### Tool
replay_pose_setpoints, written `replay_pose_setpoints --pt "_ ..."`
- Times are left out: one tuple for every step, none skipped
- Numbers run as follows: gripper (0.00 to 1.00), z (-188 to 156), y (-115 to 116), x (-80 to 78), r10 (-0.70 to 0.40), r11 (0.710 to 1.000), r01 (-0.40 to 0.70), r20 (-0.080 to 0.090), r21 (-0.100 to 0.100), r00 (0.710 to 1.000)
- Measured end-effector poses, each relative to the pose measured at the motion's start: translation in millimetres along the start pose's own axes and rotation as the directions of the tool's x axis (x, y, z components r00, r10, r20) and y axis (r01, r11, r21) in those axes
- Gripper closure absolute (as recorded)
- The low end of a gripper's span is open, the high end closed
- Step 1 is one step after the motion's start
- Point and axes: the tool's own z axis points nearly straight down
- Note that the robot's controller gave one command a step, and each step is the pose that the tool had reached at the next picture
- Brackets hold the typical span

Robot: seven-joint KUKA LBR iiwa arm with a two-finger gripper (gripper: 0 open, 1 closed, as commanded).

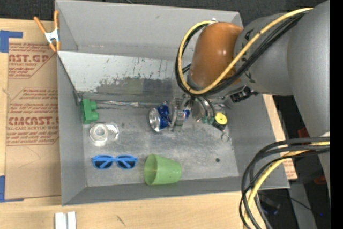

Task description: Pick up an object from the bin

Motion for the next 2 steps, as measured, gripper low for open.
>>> replay_pose_setpoints --pt "1.0 -29 0 -1.4 0.0 1.0 0.0 -0.001 0.0 1.0" --pt "1.0 -77 1 -3.4 -0.001 1.0 0.001 0.001 0.0 1.0"
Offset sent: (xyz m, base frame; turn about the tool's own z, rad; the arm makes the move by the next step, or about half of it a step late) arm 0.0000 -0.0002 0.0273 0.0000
